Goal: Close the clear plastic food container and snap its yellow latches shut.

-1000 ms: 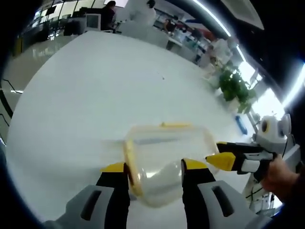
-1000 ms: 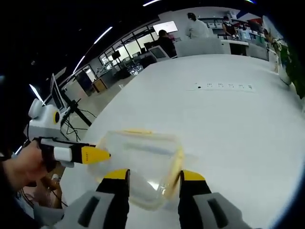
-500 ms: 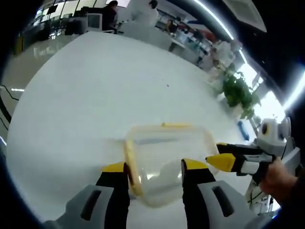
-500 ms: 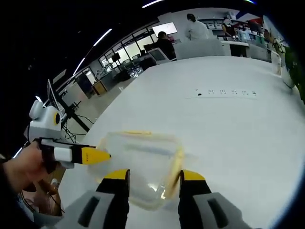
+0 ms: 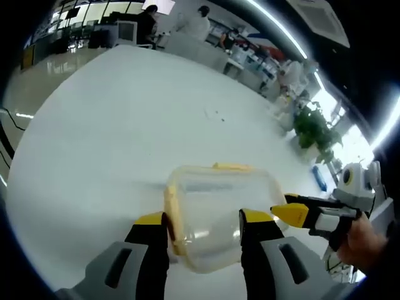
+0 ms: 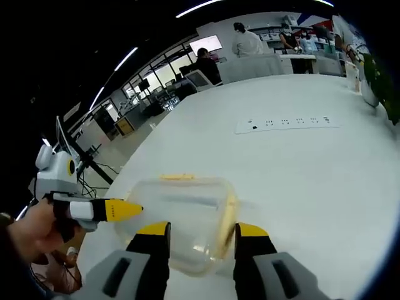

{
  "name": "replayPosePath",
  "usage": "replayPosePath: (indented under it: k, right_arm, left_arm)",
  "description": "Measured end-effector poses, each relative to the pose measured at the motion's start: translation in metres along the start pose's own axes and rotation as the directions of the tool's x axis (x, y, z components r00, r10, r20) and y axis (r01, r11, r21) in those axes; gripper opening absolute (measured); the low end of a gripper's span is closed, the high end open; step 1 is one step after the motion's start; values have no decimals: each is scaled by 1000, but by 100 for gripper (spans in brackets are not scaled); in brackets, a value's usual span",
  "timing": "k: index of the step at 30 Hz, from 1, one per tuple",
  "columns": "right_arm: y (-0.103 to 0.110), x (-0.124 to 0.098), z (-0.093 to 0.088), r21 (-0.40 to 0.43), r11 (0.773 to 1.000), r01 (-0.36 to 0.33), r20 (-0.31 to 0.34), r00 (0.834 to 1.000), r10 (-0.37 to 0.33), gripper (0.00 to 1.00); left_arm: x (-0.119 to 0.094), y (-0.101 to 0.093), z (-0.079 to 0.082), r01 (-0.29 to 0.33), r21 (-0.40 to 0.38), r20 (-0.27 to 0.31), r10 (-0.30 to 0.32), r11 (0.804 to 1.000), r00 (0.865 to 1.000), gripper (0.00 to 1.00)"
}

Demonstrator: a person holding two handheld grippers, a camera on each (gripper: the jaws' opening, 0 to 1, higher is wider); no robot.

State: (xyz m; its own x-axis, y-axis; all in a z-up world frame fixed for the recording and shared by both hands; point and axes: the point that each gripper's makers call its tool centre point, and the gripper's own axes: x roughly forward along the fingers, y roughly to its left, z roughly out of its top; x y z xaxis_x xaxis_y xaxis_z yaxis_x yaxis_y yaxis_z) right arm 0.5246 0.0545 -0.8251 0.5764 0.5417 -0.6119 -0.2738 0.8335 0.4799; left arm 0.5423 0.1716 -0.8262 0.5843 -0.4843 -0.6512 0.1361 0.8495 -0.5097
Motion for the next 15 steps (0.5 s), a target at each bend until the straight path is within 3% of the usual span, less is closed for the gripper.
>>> replayPosePath:
  k: [2,5,8,11,15]
  right_arm:
    - [-6,0,-1,84,996,-5,2,1000,5,40]
    - [-12,-2,-3,63,998,16,17,1000,-18,48]
    - [-11,-4,2,113,994,1,66,998,-9,57]
    - [-11,-4,7,111,994,0,104,995,-12,75]
    - [-15,-3,7,130,991,23,109,993,-38,98]
  left_arm:
    - [-1,1,1,14,-20,5,-14,1000,1000,41]
    - [-4,1,6,38,-50,45,-36,998,998,44]
    - [-7,3,15,26,-29,97,-23,999,995,58]
    - [-9,4,15,31,-50,127,-24,998,992,66]
    - [-5,7,7,11,-38,122,-7,999,993,98]
